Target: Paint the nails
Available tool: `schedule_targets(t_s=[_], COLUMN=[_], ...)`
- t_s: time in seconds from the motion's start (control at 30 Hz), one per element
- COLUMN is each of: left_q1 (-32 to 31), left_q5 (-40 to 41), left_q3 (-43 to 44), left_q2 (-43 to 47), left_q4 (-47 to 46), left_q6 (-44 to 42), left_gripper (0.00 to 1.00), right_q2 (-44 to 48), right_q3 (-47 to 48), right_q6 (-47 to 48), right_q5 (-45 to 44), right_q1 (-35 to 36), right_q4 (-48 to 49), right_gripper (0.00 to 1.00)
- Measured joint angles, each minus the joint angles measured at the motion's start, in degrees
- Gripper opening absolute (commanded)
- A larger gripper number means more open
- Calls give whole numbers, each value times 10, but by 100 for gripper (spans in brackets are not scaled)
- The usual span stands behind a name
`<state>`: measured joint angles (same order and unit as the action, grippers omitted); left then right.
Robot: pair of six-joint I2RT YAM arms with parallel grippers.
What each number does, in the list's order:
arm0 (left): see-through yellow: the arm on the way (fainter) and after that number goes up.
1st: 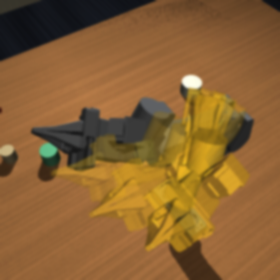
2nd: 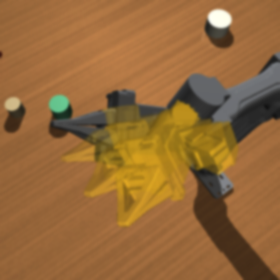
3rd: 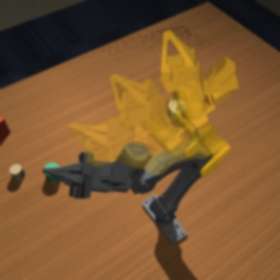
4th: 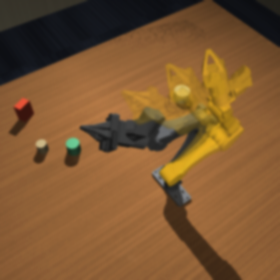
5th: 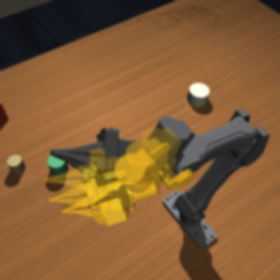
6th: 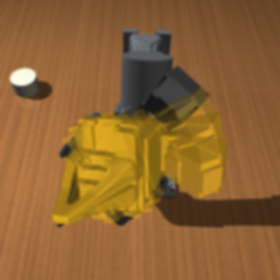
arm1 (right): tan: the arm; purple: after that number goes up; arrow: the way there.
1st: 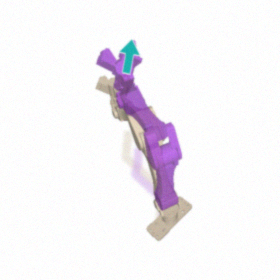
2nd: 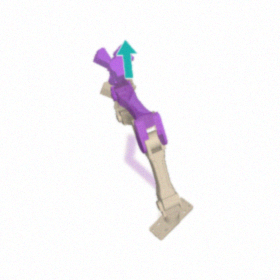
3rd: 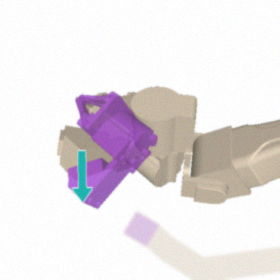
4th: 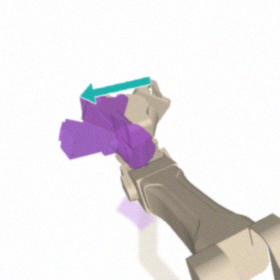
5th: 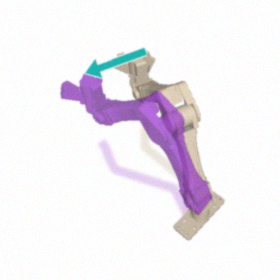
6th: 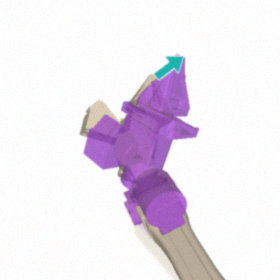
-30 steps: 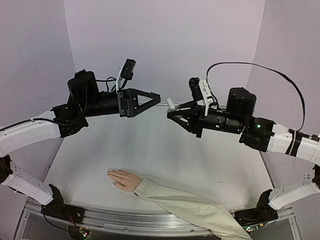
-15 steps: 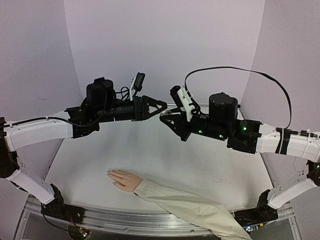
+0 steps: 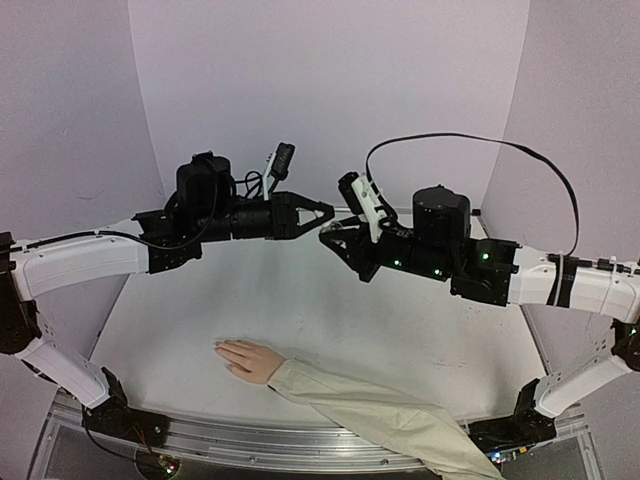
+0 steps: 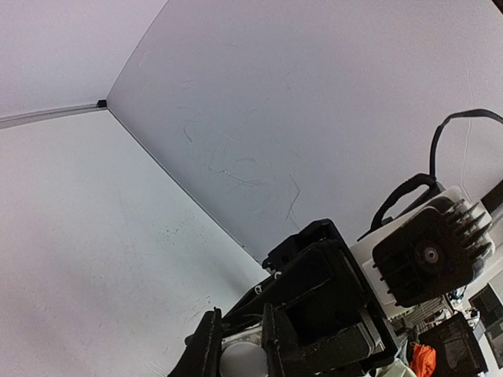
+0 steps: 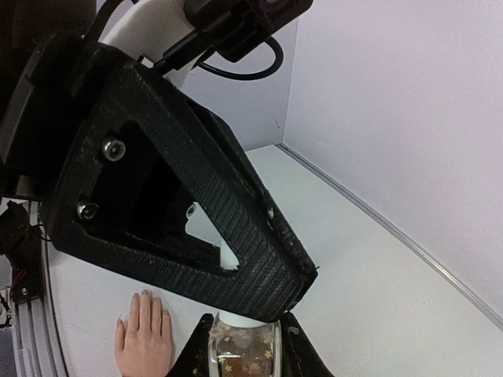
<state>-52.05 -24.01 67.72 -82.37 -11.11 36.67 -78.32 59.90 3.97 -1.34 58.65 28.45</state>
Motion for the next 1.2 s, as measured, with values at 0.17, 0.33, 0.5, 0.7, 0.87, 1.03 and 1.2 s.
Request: schedule_targets(t_s=[0.17, 0.33, 0.5, 0.7, 0.87, 1.03, 1.2], left_q1=[9, 2, -15, -23, -6, -1, -1], left_q5=[-96, -285, -347, -323, -208, -91, -42], left_q3=[19, 44, 70, 51, 20, 20, 20], left_q2=[0, 20, 19, 22, 77, 115, 112], left_q4=[4, -23, -30, -38, 24, 122, 191], left_q6=[-84, -202, -240, -226, -170, -134, -120], left_gripper=[0, 0, 0, 57, 83, 81, 71], right_q2=[19, 32, 36, 51, 73, 57, 27], right_q3=[0, 0, -4, -30, -31, -4, 6], right_q6=[-44, -133, -196, -191, -117, -55, -26], right_q5=[178, 421, 503, 492, 443, 351, 306], right_q1=[-42, -59, -45, -43, -42, -42, -42], right_q4=[0, 54, 116, 125, 56, -10, -38], right_gripper=[0, 0, 0, 0, 0, 0, 0])
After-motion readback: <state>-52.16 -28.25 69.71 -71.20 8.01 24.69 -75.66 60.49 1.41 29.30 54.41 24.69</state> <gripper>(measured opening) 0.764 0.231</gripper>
